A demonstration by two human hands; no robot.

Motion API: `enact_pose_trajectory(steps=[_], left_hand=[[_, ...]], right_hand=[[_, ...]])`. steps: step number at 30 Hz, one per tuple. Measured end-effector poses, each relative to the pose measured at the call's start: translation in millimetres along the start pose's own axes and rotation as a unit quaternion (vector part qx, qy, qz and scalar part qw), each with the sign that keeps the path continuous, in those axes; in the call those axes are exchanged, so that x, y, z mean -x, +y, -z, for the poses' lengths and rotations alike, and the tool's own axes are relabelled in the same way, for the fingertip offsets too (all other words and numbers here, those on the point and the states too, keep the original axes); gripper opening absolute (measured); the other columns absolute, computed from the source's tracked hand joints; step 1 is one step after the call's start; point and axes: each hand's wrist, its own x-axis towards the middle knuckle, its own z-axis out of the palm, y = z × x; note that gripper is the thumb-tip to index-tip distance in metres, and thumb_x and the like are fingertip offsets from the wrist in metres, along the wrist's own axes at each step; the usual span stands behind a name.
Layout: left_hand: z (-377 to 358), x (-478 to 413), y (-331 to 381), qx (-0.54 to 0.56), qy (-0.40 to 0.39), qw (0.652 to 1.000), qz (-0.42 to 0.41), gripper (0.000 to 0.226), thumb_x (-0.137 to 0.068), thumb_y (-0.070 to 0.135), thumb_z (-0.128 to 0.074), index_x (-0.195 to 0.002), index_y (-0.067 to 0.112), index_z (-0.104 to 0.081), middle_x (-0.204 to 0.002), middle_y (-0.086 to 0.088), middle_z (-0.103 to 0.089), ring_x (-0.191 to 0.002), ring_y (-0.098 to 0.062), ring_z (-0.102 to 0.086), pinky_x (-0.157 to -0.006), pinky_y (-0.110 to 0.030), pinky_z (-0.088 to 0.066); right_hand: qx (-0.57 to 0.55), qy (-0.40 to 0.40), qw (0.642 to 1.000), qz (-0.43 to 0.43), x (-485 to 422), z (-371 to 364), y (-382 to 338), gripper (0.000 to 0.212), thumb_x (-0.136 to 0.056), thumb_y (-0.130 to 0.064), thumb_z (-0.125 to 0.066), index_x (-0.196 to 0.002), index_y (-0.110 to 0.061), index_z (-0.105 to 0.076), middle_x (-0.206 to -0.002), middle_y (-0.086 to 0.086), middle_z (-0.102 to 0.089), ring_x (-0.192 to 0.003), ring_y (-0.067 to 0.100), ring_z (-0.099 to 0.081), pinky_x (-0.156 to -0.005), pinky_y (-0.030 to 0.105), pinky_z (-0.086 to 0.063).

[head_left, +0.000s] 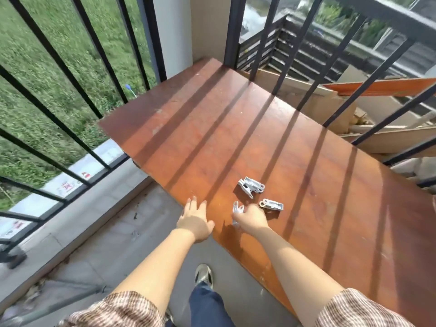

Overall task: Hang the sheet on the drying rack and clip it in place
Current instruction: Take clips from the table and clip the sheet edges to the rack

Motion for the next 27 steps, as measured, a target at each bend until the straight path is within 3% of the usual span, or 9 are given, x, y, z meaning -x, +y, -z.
enact_pose_trajectory(steps=[3, 6, 9, 11, 14, 21, 25, 27], left_hand=[[14, 18, -25, 0.051, 0.046, 0.997, 0.024, 0.067, -0.094, 0.033, -0.043, -0.151, 0.019, -0.010, -0.160, -0.008, 0.009, -0.147, -0.023, 0.011, -0.120, -0.041, -0.011], [33, 44, -67, 0.082, 0.094, 0.990, 0.064, 0.065, -0.093, 0.031, -0.046, -0.150, 0.019, -0.017, -0.160, -0.009, 0.005, -0.148, -0.024, 0.006, -0.118, -0.042, -0.014], [54, 83, -113, 0.107, 0.162, 0.977, 0.092, 0.063, -0.091, 0.027, -0.047, -0.148, 0.018, -0.022, -0.160, -0.010, -0.004, -0.147, -0.026, -0.002, -0.117, -0.041, -0.016], [65, 114, -143, 0.128, 0.199, 0.965, 0.110, 0.059, -0.091, 0.024, -0.046, -0.146, 0.017, -0.026, -0.159, -0.011, -0.008, -0.147, -0.028, -0.004, -0.117, -0.040, -0.016], [76, 162, -192, 0.140, 0.259, 0.946, 0.133, 0.053, -0.090, 0.023, -0.049, -0.141, 0.016, -0.035, -0.155, -0.011, -0.019, -0.144, -0.028, -0.015, -0.116, -0.039, -0.021], [81, 286, -276, 0.000, 0.420, 0.888, 0.189, 0.042, -0.086, 0.023, -0.051, -0.126, 0.015, -0.053, -0.145, -0.009, -0.038, -0.140, -0.025, -0.024, -0.116, -0.034, -0.011], [81, 359, -315, -0.126, 0.433, 0.865, 0.221, 0.044, -0.084, 0.022, -0.051, -0.127, 0.012, -0.054, -0.150, -0.011, -0.035, -0.146, -0.025, -0.013, -0.118, -0.039, 0.005], [77, 399, -327, -0.233, 0.419, 0.848, 0.226, 0.038, -0.072, 0.022, -0.057, -0.107, 0.011, -0.067, -0.134, -0.013, -0.055, -0.140, -0.027, -0.033, -0.118, -0.044, -0.005]], right_hand=[[-0.085, -0.059, 0.994, 0.019, 17, -9, -30, 0.016, -0.081, -0.018, -0.063, -0.069, -0.009, -0.057, -0.057, 0.009, -0.064, -0.044, 0.019, -0.062, -0.044, 0.022, -0.049], [-0.144, -0.120, 0.981, 0.047, 34, -26, -61, 0.014, -0.078, -0.019, -0.069, -0.072, -0.009, -0.062, -0.059, 0.009, -0.057, -0.041, 0.017, -0.056, -0.044, 0.021, -0.041], [-0.117, -0.159, 0.974, 0.107, 58, -51, -97, 0.011, -0.073, -0.019, -0.073, -0.068, -0.011, -0.066, -0.054, 0.002, -0.056, -0.044, 0.014, -0.046, -0.044, 0.022, -0.033], [-0.097, -0.188, 0.967, 0.143, 78, -73, -124, 0.021, -0.073, -0.016, -0.073, -0.057, -0.015, -0.060, -0.047, -0.002, -0.050, -0.041, 0.011, -0.040, -0.043, 0.022, -0.031], [-0.098, -0.258, 0.941, 0.194, 119, -115, -165, 0.023, -0.078, -0.005, -0.070, -0.058, -0.011, -0.059, -0.049, 0.001, -0.048, -0.044, 0.011, -0.042, -0.041, 0.019, -0.032], [-0.133, -0.377, 0.884, 0.242, 212, -217, -236, 0.009, -0.081, 0.007, -0.059, -0.080, -0.002, -0.057, -0.055, 0.011, -0.055, -0.037, 0.012, -0.053, -0.038, 0.018, -0.044], [-0.109, -0.434, 0.852, 0.272, 265, -273, -261, 0.022, -0.080, 0.010, -0.058, -0.067, -0.007, -0.054, -0.061, 0.012, -0.050, -0.036, 0.014, -0.052, -0.038, 0.019, -0.046], [-0.084, -0.461, 0.835, 0.289, 294, -298, -270, 0.023, -0.079, 0.007, -0.059, -0.066, -0.010, -0.051, -0.060, 0.011, -0.050, -0.040, 0.016, -0.052, -0.041, 0.020, -0.044]])
